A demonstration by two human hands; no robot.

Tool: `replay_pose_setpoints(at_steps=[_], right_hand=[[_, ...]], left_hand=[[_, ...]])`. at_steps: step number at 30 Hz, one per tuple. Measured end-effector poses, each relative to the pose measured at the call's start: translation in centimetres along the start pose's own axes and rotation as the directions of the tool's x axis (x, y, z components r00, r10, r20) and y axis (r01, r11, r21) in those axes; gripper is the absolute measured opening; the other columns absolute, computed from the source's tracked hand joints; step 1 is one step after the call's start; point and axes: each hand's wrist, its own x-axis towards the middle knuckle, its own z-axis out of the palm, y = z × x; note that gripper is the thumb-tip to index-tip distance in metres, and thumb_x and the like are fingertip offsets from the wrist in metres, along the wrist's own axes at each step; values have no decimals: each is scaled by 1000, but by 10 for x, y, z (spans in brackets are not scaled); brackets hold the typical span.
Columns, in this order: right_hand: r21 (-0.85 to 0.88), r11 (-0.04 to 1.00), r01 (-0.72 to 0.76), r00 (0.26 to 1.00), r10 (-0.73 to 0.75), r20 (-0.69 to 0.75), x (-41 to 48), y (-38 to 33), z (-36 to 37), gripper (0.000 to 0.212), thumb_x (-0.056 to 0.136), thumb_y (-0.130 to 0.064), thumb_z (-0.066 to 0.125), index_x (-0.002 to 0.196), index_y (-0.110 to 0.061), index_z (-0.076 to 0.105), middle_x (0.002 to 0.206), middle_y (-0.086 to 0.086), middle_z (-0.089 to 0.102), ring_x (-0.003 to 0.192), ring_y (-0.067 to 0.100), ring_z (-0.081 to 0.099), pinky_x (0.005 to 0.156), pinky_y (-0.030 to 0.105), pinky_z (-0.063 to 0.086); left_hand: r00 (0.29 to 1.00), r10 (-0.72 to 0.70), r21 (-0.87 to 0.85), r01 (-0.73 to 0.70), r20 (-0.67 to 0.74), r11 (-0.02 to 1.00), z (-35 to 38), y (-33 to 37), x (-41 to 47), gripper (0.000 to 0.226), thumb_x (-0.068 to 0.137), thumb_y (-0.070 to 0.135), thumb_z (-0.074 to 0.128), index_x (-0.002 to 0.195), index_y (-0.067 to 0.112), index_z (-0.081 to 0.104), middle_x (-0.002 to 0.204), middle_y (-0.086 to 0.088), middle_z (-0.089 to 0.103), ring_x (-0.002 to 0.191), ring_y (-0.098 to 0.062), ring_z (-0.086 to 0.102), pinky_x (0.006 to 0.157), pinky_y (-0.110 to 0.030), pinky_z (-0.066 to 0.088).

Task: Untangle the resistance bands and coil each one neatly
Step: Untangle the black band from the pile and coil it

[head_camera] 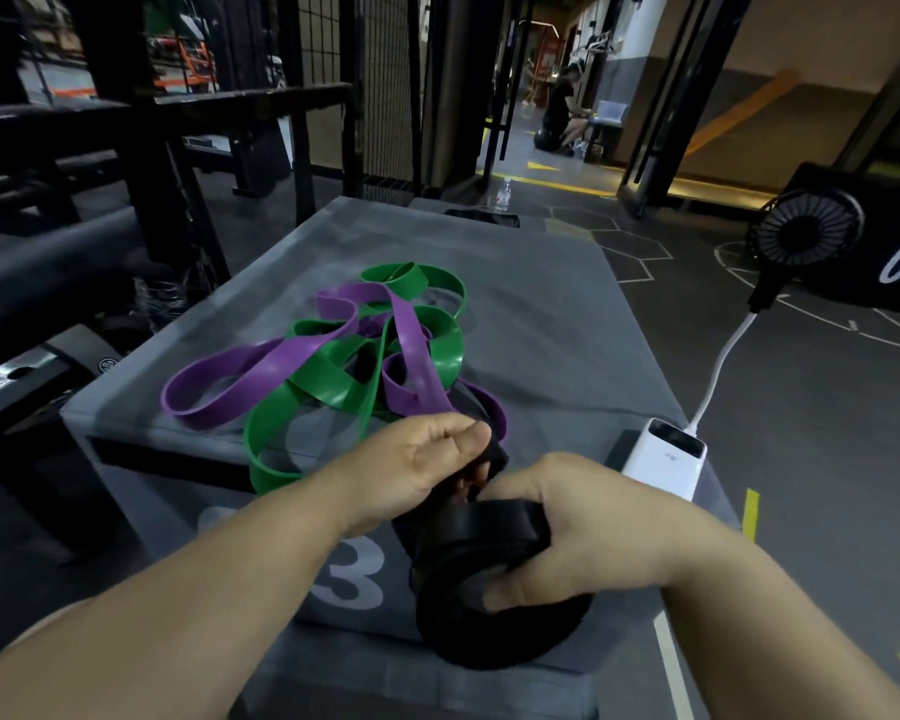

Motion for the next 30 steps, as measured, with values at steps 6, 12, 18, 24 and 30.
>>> replay_pose_setpoints(at_steps=[6,12,18,24,30], right_hand=[[-29,1000,-12,871,-4,-492,12,9,12,33,58,-30,92,70,-35,62,71,-17,66,66,2,61,62,21,47],[-16,997,-79,742,48,-669,20,19,17,52,49,-57,81,81,-30,49,81,-21,59,70,3,55,60,18,42],[-43,999,7,768,-32,-639,24,23,19,46,47,-67,71,83,-39,60,90,-9,51,84,4,53,70,8,39],[147,989,14,872,60,-486,26,26,16,48,48,-51,82,86,-32,59,83,-12,66,74,2,60,68,19,48],[213,976,-52,862,152,-484,24,30,7,39,57,-38,90,84,-25,64,70,-13,65,64,1,58,64,22,48]], left_hand=[[993,-116,-287,120,32,951,-3,2,-2,41,82,44,53,97,8,65,74,-4,69,65,-12,65,64,-24,54],[953,-45,-280,133,301,951,-15,-2,-3,89,70,75,60,101,-9,50,61,-6,56,57,-17,58,60,-30,54],[912,47,-165,23,407,986,-20,7,-6,37,60,32,85,88,18,66,75,5,64,73,-9,61,70,-19,49],[918,28,-135,28,395,990,-26,4,-5,18,61,10,72,72,22,64,68,3,59,62,-8,59,61,-17,47],[962,-2,-81,25,274,996,-29,-1,1,54,61,7,70,108,-13,54,91,-16,59,84,-24,57,76,-32,49]])
